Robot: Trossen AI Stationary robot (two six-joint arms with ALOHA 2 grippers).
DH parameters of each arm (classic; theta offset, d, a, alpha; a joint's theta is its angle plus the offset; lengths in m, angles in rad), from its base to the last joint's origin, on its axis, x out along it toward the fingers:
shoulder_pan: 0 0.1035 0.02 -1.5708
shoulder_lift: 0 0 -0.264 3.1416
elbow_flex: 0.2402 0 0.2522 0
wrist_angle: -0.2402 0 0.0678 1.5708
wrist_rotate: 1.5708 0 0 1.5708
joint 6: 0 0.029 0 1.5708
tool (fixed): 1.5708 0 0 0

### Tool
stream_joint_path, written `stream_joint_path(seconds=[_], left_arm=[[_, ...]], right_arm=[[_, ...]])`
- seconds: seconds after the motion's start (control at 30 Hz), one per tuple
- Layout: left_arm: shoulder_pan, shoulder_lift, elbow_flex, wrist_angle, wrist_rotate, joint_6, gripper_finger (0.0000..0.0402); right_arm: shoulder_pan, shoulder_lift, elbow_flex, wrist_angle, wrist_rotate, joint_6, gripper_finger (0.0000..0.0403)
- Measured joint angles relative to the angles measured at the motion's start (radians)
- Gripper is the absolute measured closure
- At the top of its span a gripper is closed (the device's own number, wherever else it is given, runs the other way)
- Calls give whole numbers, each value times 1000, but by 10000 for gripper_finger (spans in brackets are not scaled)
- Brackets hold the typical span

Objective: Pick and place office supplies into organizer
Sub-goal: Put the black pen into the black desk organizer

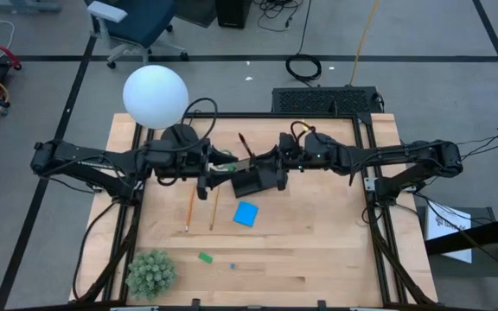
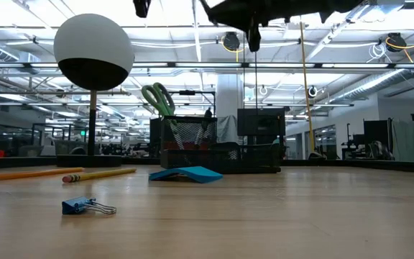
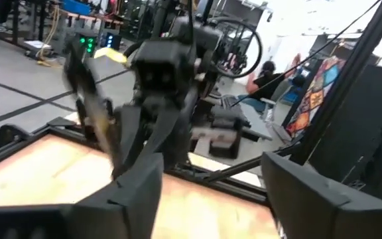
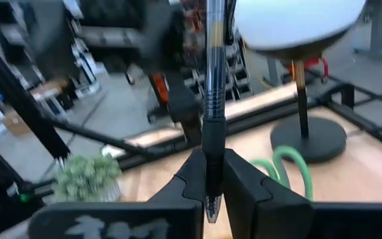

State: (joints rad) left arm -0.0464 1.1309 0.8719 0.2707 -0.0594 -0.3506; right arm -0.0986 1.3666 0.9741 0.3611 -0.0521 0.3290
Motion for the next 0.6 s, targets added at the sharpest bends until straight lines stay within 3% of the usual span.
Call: stream_joint_path(seconds=[0.3,0.6], left_arm=[[64,0,0,32,-97,4,88],[105,10,0,73,-31,-37,106]], right_arm=[[18,0,0,61,-31,11,385],[35,0,0,83,-28,11,385]])
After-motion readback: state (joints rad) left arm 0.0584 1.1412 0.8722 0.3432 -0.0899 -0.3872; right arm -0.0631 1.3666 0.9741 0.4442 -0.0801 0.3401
